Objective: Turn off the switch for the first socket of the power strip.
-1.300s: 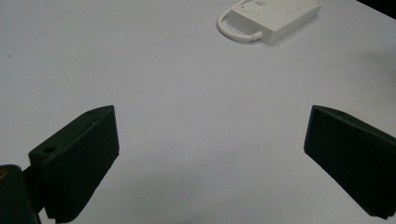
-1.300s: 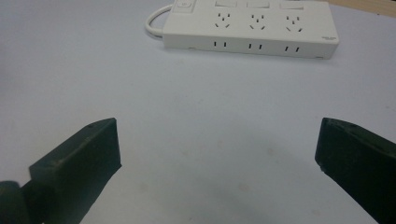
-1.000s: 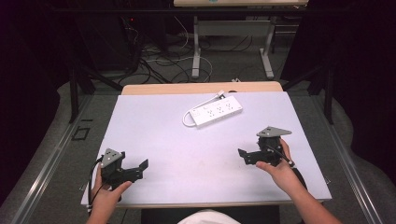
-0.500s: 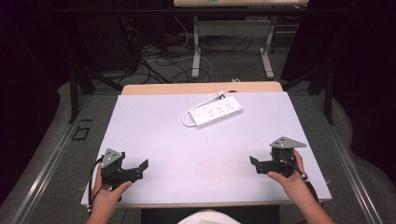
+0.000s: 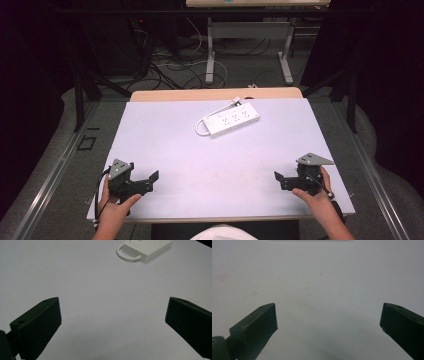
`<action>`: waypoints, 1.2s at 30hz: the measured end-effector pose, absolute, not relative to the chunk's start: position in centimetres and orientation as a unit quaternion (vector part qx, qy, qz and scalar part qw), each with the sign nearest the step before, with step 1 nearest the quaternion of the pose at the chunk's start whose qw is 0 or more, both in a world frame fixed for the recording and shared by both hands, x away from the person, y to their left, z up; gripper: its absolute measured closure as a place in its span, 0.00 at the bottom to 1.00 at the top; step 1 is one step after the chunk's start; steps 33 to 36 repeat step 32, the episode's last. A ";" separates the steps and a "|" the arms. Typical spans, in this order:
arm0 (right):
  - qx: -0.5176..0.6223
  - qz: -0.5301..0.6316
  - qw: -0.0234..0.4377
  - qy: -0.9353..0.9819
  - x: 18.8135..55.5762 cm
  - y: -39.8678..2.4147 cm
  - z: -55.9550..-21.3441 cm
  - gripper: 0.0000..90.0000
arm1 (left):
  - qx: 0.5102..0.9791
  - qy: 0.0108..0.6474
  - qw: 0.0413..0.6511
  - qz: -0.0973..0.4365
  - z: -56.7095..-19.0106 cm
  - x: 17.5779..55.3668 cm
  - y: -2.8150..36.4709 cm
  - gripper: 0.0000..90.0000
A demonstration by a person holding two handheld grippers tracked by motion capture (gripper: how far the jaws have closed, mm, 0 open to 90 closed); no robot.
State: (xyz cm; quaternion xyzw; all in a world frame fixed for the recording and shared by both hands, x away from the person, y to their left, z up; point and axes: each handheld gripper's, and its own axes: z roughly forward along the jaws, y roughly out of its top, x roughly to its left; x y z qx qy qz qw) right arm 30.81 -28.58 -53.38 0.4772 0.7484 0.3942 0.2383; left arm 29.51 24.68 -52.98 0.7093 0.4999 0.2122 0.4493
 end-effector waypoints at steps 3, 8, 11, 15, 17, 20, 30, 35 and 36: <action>0.483 0.393 0.237 0.745 30.8 -28.9 -53.8 0.02 | 0.710 0.499 0.449 0.213 -53.0 29.5 24.8 0.00; 0.492 0.392 0.240 0.739 30.8 -29.5 -54.3 0.03 | 0.710 0.499 0.449 0.213 -53.0 29.5 24.8 0.00; 0.499 0.397 0.239 0.732 30.9 -29.7 -54.5 0.03 | 0.708 0.501 0.451 0.213 -53.0 29.5 24.8 0.00; 0.509 0.396 0.236 0.727 31.0 -30.0 -54.7 0.03 | 0.707 0.502 0.450 0.213 -53.0 29.6 24.8 0.00; 0.510 0.397 0.236 0.726 31.0 -30.1 -54.8 0.03 | 0.707 0.502 0.451 0.213 -53.0 29.6 24.8 0.00; 0.514 0.395 0.234 0.725 31.0 -30.2 -54.8 0.03 | 0.707 0.503 0.449 0.213 -53.0 29.7 24.8 0.00; 0.513 0.392 0.237 0.726 31.0 -30.3 -54.9 0.03 | 0.708 0.501 0.449 0.213 -53.0 29.8 24.8 0.00; 0.511 0.390 0.242 0.727 31.0 -30.4 -54.8 0.02 | 0.711 0.499 0.447 0.213 -53.0 29.8 24.8 0.00; 0.511 0.390 0.242 0.727 31.0 -30.4 -54.8 0.02 | 0.711 0.499 0.447 0.213 -53.0 29.8 24.8 0.00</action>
